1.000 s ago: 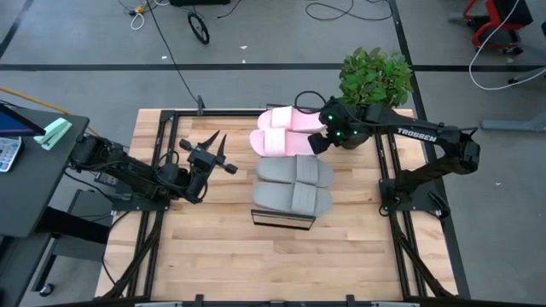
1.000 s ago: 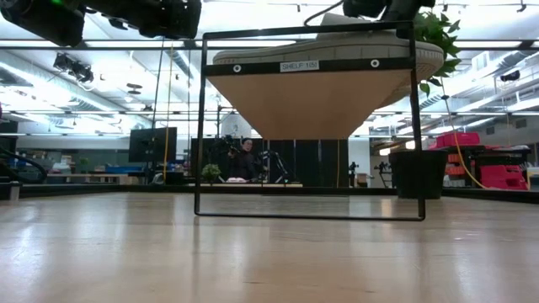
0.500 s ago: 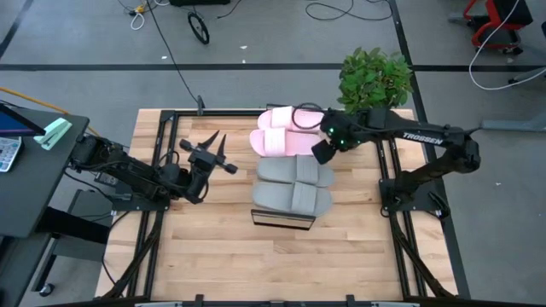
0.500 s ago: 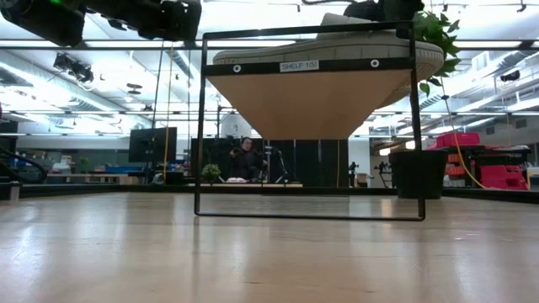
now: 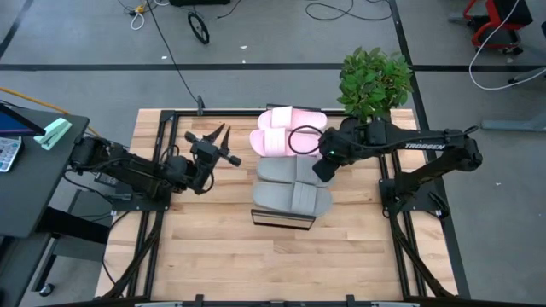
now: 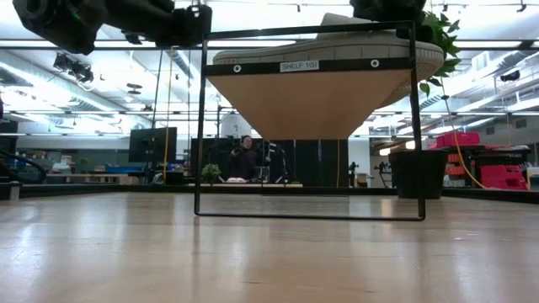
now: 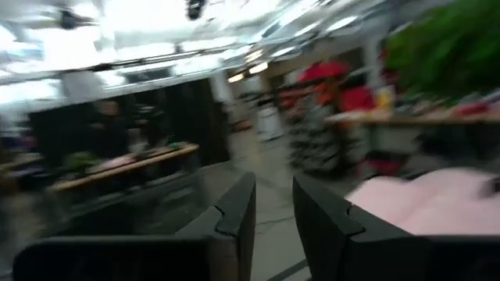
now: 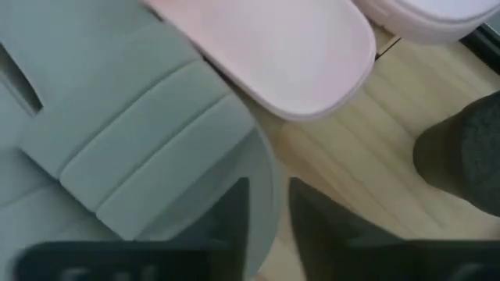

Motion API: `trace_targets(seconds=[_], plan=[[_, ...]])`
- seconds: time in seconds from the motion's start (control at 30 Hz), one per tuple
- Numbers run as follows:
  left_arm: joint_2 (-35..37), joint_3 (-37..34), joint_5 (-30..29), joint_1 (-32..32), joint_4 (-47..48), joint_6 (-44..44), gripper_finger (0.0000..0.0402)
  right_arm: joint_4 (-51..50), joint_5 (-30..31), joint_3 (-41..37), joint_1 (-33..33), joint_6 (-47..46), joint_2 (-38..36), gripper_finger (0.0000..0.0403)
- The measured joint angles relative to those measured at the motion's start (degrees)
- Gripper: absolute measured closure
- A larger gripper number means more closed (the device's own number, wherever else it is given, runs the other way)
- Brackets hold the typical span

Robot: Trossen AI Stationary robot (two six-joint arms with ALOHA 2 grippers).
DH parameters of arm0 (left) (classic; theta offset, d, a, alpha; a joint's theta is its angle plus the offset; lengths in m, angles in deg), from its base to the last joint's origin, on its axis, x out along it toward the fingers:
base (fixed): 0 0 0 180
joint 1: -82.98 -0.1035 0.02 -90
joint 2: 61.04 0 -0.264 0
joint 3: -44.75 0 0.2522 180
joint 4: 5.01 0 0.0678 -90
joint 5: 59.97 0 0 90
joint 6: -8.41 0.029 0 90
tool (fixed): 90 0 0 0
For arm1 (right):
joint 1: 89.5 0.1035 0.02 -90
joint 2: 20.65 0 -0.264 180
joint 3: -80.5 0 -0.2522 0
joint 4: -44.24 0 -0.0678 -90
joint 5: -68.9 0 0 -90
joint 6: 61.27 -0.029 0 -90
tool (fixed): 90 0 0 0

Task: Pick and place slides into the shelf
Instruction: Return to Home Position

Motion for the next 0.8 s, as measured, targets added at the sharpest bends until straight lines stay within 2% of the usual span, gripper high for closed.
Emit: trace_targets(seconds=[0.13,0.23,0.33,0.47,0.63,0.7,0.8], plan=[[1.7,0.3,8.6,-0.7,9.7,-12.8,0.0331,-0.8,0.7,0.0,1.6,1.2,0.0,0.0387],[3.9,2.2,16.1,-3.5,26.0,-24.1,0.0351,-0.8,2.1,0.0,2.8,1.7,0.0,0.0387],[6.2,5.7,23.6,-6.8,38.6,-30.7,0.0369,-2.1,4.4,0.0,4.0,2.0,0.0,0.0392],[8.5,10.2,36.7,-10.8,50.5,-31.9,0.0391,-6.4,9.7,0.0,5.8,2.6,-0.5,0.0396],[10.4,14.2,58.1,-15.8,60.0,-35.9,0.0392,-7.8,15.3,0.0,9.4,2.2,-3.5,0.0399],[10.7,14.4,63.8,-17.1,61.4,-35.9,0.0387,-7.6,16.8,0.0,11.2,2.2,-5.1,0.0399],[11.7,14.3,68.3,-18.2,63.9,-34.2,0.0388,-7.7,19.9,0.0,14.5,2.3,-7.7,0.04]])
